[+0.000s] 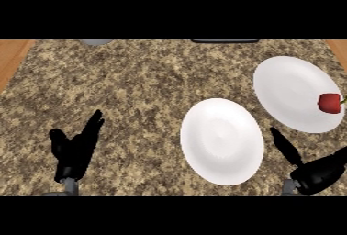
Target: Pick the bell pepper from the plate and place it in the plate
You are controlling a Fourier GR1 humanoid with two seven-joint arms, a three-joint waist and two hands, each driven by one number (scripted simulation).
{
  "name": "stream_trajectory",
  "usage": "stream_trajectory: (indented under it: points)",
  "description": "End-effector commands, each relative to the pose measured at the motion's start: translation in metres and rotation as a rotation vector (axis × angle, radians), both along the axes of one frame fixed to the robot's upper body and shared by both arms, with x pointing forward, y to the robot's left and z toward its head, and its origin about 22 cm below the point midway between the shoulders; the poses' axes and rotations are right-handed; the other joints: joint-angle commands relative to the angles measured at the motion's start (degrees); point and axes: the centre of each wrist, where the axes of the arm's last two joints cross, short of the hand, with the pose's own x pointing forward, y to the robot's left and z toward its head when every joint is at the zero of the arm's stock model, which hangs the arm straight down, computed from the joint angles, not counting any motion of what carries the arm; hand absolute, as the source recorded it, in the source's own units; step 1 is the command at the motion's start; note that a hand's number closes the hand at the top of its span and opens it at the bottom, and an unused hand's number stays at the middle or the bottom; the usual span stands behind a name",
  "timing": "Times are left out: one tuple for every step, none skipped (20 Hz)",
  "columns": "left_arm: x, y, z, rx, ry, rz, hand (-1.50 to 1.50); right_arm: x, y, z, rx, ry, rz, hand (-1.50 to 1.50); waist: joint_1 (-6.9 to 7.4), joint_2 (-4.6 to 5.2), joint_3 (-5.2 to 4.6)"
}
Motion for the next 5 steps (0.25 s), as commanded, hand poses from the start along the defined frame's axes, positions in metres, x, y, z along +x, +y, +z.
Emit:
stream_trajectory:
  points:
    - [0.007, -0.003, -0.024, -0.024, 0.042, 0.01, 0.0, -0.012, 0.021, -0.003, 0.022, -0.026, -0.056, -1.5, -0.17, 0.43, -0.34]
    - [-0.003, 0.003, -0.025, -0.035, 0.029, -0.008, 0.0, -0.018, 0.038, -0.01, 0.036, -0.033, -0.037, -1.5, 0.04, 0.41, -0.34]
    - [0.002, -0.012, -0.01, -0.025, 0.039, -0.002, 0.0, -0.012, 0.033, 0.001, 0.027, -0.024, -0.035, -1.5, 0.08, 0.38, -0.34]
    - [0.001, -0.013, -0.01, -0.01, 0.032, -0.002, 0.0, -0.011, 0.042, -0.007, 0.031, -0.027, -0.032, -1.5, 0.18, 0.39, -0.3]
    - [-0.005, -0.005, -0.008, -0.009, 0.045, 0.003, 0.0, -0.025, 0.039, -0.005, 0.037, -0.02, -0.048, -1.5, 0.07, 0.33, -0.31]
